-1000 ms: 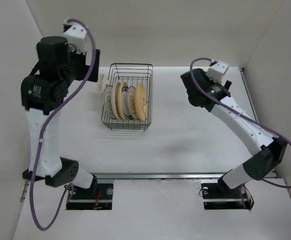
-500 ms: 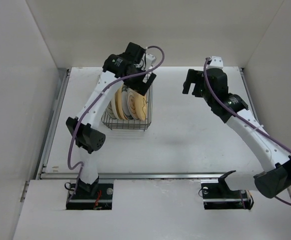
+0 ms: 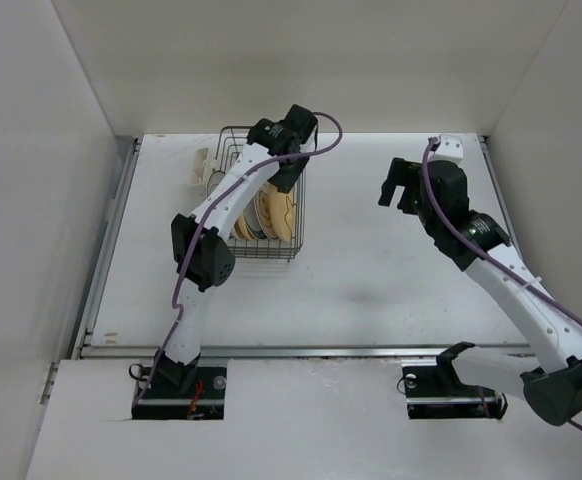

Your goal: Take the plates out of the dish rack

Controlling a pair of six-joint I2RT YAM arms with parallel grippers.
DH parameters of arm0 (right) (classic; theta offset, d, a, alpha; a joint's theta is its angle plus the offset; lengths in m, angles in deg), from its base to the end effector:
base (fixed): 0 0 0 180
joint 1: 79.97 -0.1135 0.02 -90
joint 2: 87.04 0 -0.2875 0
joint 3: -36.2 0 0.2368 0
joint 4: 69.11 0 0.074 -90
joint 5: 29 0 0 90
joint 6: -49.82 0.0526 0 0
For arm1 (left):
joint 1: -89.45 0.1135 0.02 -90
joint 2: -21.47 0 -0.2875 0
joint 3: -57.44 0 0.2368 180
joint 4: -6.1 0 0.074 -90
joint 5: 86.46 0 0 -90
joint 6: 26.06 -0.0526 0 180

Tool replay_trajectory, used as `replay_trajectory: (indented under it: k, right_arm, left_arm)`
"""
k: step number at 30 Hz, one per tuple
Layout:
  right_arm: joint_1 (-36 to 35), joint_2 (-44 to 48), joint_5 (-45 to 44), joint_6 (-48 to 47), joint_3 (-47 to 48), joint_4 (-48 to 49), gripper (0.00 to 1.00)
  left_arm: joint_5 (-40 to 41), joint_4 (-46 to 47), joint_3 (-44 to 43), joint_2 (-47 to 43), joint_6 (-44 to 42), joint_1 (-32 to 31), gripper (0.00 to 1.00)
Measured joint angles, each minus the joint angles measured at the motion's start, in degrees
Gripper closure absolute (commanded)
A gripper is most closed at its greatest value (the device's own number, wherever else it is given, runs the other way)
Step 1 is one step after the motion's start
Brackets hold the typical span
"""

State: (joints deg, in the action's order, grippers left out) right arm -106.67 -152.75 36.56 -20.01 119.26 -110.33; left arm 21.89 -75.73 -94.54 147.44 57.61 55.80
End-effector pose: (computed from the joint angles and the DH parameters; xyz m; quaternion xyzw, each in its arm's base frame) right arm 0.2235 0.0880 0.3968 0.0686 0.8243 0.0493 0.5598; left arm 0.4015 -0.2474 0.3475 0.2785 0.9028 0.0796 0.3179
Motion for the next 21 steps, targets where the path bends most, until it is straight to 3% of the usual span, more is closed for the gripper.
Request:
replay_trajectory:
  k: [1,3,7,9,16,21]
  right_arm:
    - [0.0,0.4,-0.2,0.2,-0.4,0.1,0.00]
    - [0.0,1.1,-0.5,0.5,-1.1,0.0,0.00]
    - [0.0,1.7,-0.9,1.1,-2.1,0.0,0.00]
    - [0.0,1.9,-1.0,1.3,-2.6,0.0,0.00]
    - [0.0,2.2,-1.1,1.9,-3.0,0.0,0.00]
    - [0.0,2.3,-1.1,2.3,-3.0,0.0,0.00]
  left_arm:
    - [0.4,0.0,0.0,0.7,0.3,0.0,0.61]
    - [0.6,0.1,0.1,1.2,1.4,0.0,0.75]
    - [3.1,1.4,0.6,1.2,3.9,-0.4,0.96]
    - [5.2,1.5,0.8,1.2,5.1,-0.3,1.00]
    - [9.1,0.9,0.9,0.8,4.6,-1.3,1.00]
    - [17.6,5.2,1.3,-0.5,1.7,-4.4,1.00]
